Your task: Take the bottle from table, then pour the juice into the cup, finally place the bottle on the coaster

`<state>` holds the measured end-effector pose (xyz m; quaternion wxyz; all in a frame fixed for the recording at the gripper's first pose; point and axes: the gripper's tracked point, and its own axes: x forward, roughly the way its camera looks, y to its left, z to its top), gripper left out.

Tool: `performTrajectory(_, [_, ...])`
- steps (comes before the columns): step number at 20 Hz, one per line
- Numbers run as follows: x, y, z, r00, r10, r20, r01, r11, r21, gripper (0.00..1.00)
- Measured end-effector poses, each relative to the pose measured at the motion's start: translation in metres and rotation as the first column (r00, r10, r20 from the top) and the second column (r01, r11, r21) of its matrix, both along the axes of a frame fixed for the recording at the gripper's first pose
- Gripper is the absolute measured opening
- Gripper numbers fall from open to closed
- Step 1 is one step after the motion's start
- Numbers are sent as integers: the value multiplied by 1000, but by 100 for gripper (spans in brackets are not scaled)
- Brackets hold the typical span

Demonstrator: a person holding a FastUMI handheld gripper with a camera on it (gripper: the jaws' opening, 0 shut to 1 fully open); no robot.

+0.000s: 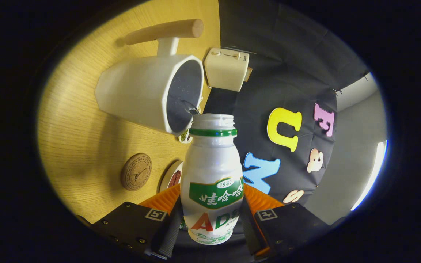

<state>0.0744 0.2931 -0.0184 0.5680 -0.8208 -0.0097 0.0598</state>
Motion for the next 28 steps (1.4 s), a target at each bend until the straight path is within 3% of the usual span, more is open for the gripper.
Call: performTrajectory(28, [0,12,18,999,18,41,-13,994,-107,74])
